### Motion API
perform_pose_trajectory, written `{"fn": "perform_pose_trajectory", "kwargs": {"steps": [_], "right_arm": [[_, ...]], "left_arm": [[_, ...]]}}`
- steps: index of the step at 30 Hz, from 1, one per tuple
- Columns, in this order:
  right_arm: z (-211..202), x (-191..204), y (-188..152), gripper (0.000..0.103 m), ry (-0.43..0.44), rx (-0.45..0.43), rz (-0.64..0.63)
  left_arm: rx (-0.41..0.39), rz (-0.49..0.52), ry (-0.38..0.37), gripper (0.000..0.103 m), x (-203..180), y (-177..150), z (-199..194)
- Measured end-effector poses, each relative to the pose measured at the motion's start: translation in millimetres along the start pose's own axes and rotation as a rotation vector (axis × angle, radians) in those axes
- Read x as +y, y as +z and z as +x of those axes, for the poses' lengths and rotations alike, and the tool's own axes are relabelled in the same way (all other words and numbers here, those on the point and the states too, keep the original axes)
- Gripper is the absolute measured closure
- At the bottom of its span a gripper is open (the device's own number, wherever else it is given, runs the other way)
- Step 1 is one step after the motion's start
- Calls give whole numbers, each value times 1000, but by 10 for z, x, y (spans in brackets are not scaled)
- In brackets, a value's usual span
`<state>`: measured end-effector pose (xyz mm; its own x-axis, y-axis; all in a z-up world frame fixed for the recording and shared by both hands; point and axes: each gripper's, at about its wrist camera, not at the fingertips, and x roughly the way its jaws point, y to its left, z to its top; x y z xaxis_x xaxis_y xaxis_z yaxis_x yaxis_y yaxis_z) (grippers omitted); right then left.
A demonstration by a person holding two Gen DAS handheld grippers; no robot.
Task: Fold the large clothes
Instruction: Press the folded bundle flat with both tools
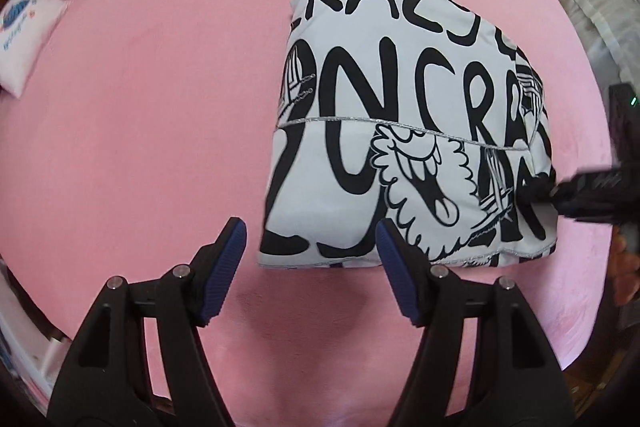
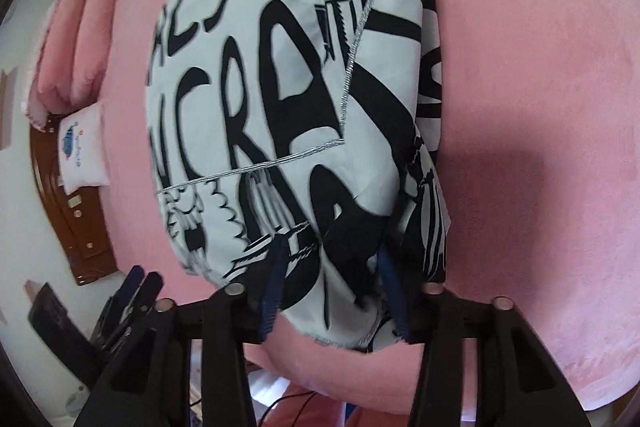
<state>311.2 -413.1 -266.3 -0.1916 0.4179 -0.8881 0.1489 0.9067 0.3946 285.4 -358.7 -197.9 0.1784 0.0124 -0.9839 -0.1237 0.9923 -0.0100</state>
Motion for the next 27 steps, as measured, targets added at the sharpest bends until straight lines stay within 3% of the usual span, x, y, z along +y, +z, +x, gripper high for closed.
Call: {"fn": "perform_pose_trajectory", "kwargs": {"steps": [6,14,18,21,24,26,27], "right_arm": [[-130,-50,-307,98,13,-160,19],[53,45,-778,98,-189,-231,-60],[156,298,-855,98,-302,-321,-134],[131,449,-980,93,-339,-360,-146],[-85,588,-1153,90,-325,-412,-62],[-279,702,-1329,87,-295,-502,-54],[-328,783,-1394,87,-286,-539,-61]], "left_arm": [[-18,7,34,39,-4,69,-63],[-28,27,-21,39,-32,42,-151],[-10,29,-22,41,-40,-31,-134],[-20,42,-73,51,-66,-133,-222],[-31,50,-145,55,-46,-195,-265],[-26,46,-192,65,-74,-232,-291],[-15,45,-214,77,-119,-252,-302]]}}
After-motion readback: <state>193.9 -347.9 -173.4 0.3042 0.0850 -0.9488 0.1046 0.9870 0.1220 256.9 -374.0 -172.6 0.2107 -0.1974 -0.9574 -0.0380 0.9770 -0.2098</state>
